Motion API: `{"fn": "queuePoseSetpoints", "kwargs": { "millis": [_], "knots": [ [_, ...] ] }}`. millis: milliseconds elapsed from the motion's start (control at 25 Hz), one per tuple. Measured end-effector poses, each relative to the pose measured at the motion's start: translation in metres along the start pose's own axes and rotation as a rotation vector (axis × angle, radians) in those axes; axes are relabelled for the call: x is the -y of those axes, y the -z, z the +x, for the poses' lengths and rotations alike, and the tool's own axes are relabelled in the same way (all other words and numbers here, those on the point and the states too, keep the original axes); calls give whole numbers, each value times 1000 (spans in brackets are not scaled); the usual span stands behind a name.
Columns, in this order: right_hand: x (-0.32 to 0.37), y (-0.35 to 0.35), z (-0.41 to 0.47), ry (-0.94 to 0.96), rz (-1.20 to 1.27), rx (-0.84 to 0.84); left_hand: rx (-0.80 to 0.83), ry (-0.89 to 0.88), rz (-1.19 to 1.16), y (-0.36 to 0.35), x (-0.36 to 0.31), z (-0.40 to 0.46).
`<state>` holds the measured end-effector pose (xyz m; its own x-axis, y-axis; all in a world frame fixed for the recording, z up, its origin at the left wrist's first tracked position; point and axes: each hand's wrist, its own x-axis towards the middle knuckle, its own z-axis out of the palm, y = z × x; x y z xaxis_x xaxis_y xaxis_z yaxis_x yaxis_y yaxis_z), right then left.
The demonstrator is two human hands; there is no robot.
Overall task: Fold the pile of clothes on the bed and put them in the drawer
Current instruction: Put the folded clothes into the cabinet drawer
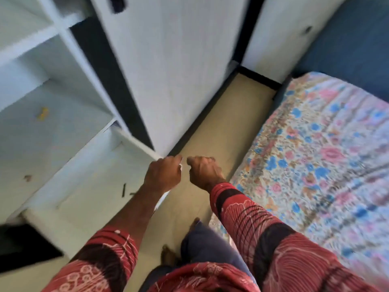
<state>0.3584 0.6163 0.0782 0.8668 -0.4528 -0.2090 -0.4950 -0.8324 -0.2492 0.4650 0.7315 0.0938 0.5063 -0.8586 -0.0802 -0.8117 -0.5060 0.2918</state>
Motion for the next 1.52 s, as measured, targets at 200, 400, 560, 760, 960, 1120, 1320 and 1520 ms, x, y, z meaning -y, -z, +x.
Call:
{"fn": "queuePoseSetpoints", "kwargs": {
  "millis": [200, 400, 560, 760, 960, 1120, 1320, 1520],
  "knots": [
    [-113, 32, -58, -473, 103, -92, 166, -373, 91, -7, -128, 70],
    [-171, 33, -147, -830, 218, -197, 290, -644, 185, -35, -240, 86],
    [-188, 14, -236, -1148, 314, -251, 422, -898, 212, -66, -320, 58],
    [-182, -10, -337, -1526, 387, -361, 553, -1202, 192, -99, -401, 3],
    [-183, -32, -413, -1768, 397, -446, 653, -1364, 165, -134, -451, -40],
    [-205, -63, -482, -1886, 408, -538, 755, -1358, 159, -170, -488, -72],
    [-261, -116, -572, -2010, 497, -778, 970, -1114, 84, -236, -544, -99],
    [-332, -180, -656, -2085, 649, -894, 1274, -691, -85, -321, -611, -118]
  ]
}}
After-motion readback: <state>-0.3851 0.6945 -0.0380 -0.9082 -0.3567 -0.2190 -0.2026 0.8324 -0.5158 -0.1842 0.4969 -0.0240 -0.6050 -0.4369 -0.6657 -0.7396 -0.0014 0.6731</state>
